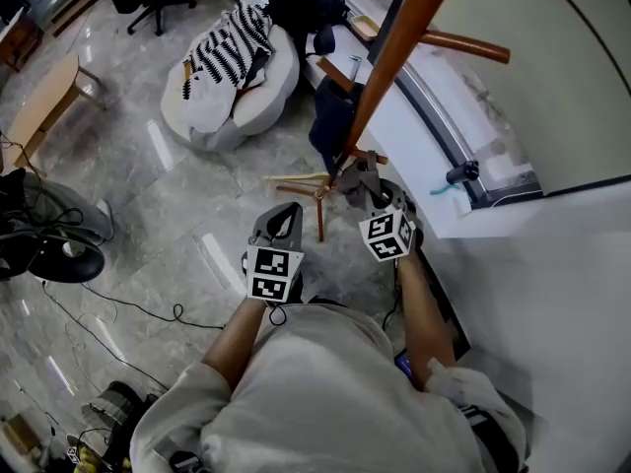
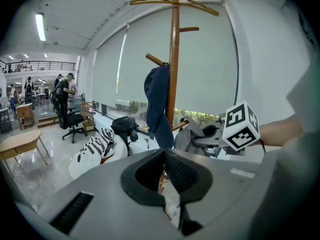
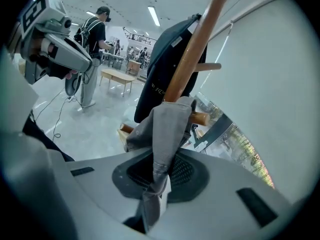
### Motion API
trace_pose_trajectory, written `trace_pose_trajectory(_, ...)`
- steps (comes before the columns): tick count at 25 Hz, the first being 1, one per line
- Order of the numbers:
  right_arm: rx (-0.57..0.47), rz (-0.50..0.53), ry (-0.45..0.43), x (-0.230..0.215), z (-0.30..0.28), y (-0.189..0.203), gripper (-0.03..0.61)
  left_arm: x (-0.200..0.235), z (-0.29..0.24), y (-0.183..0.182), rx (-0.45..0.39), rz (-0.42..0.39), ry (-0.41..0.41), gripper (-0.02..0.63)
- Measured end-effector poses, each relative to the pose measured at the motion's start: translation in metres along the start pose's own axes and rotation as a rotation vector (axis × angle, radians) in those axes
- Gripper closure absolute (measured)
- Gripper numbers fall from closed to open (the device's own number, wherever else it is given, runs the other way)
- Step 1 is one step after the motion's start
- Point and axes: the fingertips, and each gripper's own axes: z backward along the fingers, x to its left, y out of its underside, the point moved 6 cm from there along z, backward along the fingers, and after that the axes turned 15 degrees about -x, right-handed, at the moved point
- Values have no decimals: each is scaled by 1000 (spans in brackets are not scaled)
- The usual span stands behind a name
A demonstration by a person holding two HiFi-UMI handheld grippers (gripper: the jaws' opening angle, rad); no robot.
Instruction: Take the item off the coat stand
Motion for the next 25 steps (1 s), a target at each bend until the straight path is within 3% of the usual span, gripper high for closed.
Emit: trace_pose_trajectory(25,-19,-1,106,-26,61,14,546,-50,-19,-4,4,-27,101,605)
